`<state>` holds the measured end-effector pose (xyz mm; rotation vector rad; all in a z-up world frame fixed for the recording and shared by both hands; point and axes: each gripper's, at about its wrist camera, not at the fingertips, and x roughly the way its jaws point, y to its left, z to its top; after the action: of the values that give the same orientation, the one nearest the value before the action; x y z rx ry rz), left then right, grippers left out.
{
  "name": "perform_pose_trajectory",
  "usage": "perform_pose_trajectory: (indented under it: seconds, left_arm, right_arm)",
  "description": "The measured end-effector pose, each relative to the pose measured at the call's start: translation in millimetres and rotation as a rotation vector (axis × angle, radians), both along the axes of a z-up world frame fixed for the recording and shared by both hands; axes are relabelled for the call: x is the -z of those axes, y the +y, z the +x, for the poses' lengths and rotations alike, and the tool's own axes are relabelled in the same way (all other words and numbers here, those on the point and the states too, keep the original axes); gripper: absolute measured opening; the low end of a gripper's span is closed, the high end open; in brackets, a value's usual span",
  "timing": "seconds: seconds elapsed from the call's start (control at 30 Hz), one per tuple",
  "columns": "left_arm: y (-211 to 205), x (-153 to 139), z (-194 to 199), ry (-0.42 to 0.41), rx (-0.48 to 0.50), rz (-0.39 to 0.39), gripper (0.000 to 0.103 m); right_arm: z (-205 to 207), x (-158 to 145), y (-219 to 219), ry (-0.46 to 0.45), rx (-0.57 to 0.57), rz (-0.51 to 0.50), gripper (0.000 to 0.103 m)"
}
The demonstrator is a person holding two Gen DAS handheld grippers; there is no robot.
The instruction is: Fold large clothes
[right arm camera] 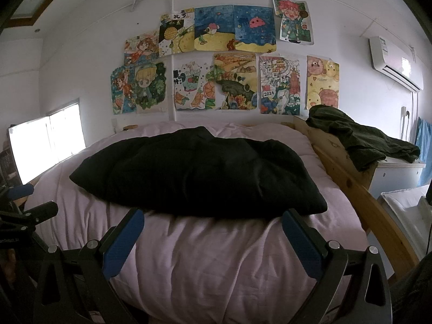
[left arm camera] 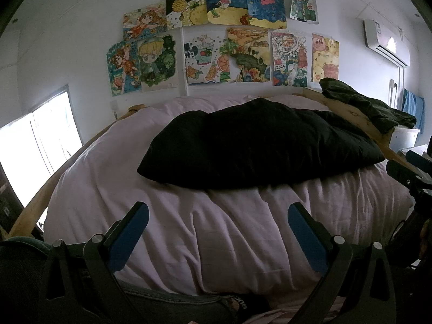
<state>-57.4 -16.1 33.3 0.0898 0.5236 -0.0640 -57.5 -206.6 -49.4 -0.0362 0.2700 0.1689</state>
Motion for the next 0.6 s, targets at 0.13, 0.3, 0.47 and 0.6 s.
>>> perform_pose_trajectory:
  seconds: [0.13,0.3,0.47,0.6]
  left_arm:
    - [0.5,-0.4,-0.6,0.0,0.0,0.001,0.101]
    - [0.0,-0.2,0.0,0.0,0.001,0.001,0.101]
    - [0.9,-0.5,0.0,0.0,0.002,0.002,0.101]
    - [1.3,-0.8,-0.3,0.0,0.004,0.003,0.101]
  right_arm:
    - [-0.1,0.1,0.1,0.001,0.0,0.0,0.103]
    - [0.3,0.3,-0.7,0.001,0.0,0.001,0.103]
    - [0.3,0.3,-1.2,0.0,-0.001,0.002,0.103]
    - [0.3,0.3,-1.5,0.001,-0.002,0.001,0.103]
